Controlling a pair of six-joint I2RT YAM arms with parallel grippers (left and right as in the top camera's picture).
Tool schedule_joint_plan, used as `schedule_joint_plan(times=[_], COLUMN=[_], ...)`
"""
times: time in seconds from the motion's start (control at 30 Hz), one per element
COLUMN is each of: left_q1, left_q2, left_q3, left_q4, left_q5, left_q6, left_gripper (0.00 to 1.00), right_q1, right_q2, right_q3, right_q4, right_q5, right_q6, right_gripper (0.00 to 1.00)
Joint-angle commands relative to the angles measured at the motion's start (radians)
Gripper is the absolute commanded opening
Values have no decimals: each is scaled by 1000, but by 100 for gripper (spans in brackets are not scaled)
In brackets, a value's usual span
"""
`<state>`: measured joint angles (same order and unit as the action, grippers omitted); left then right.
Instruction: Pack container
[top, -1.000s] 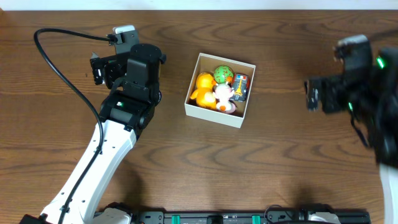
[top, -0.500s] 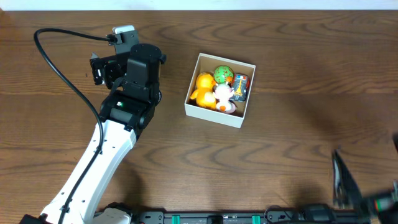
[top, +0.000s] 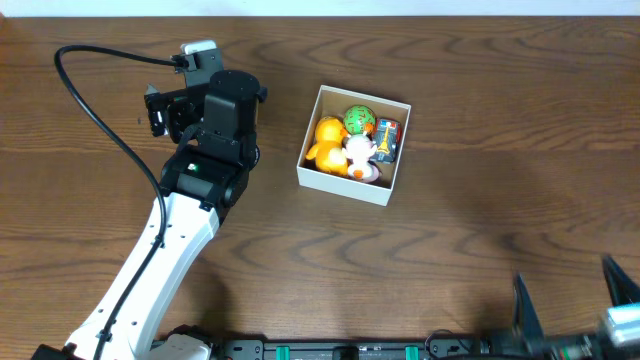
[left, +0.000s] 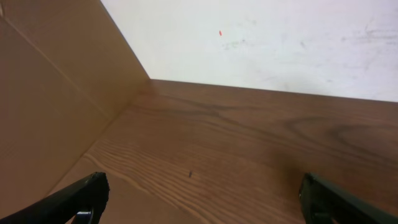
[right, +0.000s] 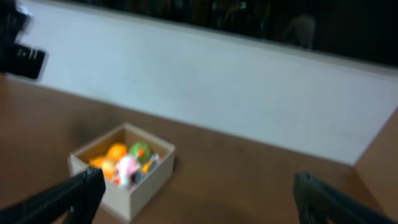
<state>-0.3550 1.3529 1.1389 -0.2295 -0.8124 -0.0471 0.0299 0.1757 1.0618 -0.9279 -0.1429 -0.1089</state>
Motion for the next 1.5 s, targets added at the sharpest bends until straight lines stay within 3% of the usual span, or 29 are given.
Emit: schedule_joint_plan(times=[0.0, 0.27, 0.47, 0.8, 1.47], left_q1=[3, 3, 3, 3, 3], left_q2=[-14, -14, -14, -14, -14], left_q3=[-3, -3, -2, -2, -2], left_q4=[-2, -2, -2, -2, -2], left_q5=[-19, -19, -19, -19, -19], left_q6=[6, 6, 6, 6, 6], left_gripper=[98, 98, 98, 98, 98], right_q1=[-16, -33, -44, -44, -42], right_q2=[-50, -151, -158, -171, -171], right_q3=[-201, -677, -853, -1032, -1057], right_q4=[124, 603, 779, 895, 860], right_q5=[-3, -3, -3, 48, 86], right_q6=[15, 58, 101, 188, 209], right_gripper=[99, 99, 99, 99, 99])
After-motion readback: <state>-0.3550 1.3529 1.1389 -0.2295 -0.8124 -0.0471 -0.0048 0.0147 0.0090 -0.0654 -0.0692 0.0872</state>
